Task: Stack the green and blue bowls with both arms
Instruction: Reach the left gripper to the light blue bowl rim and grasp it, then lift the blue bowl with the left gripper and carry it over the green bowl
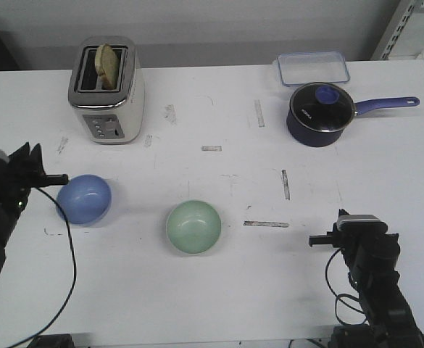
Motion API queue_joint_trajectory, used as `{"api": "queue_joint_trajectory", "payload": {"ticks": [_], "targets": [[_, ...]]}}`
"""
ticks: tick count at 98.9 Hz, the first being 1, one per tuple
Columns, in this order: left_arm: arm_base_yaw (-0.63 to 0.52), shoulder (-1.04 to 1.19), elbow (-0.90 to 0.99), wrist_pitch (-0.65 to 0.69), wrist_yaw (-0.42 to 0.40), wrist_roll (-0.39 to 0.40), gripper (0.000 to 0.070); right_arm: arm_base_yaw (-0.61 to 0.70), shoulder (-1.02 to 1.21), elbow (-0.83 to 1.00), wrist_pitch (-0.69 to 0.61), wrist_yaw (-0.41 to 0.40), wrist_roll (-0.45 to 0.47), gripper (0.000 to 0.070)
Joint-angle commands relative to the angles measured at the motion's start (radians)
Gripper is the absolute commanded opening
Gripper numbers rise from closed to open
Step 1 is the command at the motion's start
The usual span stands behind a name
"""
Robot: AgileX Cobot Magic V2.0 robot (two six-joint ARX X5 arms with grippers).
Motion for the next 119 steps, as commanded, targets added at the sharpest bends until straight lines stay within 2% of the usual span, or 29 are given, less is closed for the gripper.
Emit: {"api": "queue_joint_trajectory", "payload": {"ticks": [1,12,24,30,52,82,86,91,112,115,119], "targets": [[0.006,0.055,0.011,-0.016,-0.006,0.019,0.0285,0.001,0.005,0.006,0.010,0.000,0.013,0.0000],[0.018,0.137,0.011,-0.062,-0.006,0.019,0.0362,0.001,0.005,0.006,0.010,0.000,0.013,0.0000],[0.048,0.235,0.011,-0.134,-0.044,0.016,0.0537,0.001,0.005,0.006,0.010,0.000,0.014,0.0000],[0.062,0.275,0.011,-0.174,-0.065,0.016,0.0587,0.001,0.005,0.006,0.010,0.000,0.014,0.0000],[0.110,0.457,0.011,-0.279,-0.069,0.016,0.0572,0.001,0.005,0.006,0.010,0.000,0.014,0.0000],[0.126,0.638,0.011,-0.286,-0.069,-0.011,0.0562,0.001,0.005,0.006,0.010,0.000,0.014,0.0000],[0.126,0.651,0.011,-0.286,-0.069,-0.011,0.0546,0.001,0.005,0.006,0.011,0.000,0.014,0.0000],[0.126,0.660,0.011,-0.286,-0.069,-0.011,0.0476,0.001,0.005,0.006,0.010,0.000,0.014,0.0000],[0.126,0.663,0.011,-0.285,-0.069,-0.016,0.0072,0.001,0.005,0.006,0.010,0.000,0.014,0.0000],[0.126,0.662,0.011,-0.285,-0.069,-0.031,0.0035,0.001,0.005,0.006,0.010,0.000,0.014,0.0000],[0.126,0.661,0.011,-0.283,-0.069,-0.051,0.0018,0.001,0.005,0.006,0.010,0.000,0.014,0.0000]]}}
